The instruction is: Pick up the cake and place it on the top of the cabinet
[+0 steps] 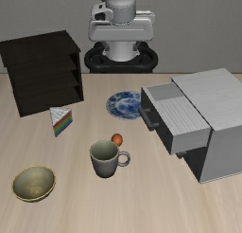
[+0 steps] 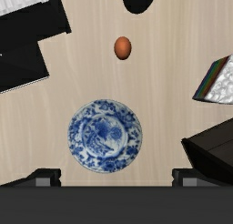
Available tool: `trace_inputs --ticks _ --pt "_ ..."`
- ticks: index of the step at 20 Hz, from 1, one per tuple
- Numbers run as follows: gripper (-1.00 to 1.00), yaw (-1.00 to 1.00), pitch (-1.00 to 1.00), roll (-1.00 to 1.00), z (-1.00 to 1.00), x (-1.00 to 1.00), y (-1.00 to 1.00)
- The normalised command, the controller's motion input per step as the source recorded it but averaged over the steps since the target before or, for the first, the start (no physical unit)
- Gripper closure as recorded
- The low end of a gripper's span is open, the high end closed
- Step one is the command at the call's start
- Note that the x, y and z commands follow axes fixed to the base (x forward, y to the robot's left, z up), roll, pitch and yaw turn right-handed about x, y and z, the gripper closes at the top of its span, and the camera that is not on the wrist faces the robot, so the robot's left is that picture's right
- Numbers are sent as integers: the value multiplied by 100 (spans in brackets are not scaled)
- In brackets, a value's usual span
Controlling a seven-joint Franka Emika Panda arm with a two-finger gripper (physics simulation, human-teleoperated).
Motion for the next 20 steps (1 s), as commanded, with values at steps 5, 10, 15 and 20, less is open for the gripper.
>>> trace_inputs --ticks 5,10,15,20 --pt "-100 0 0 0 0 0 -100" --pt "-100 0 0 0 0 0 -100" --pt "-100 0 0 0 0 0 -100" --pt "-100 0 0 0 0 40 -60"
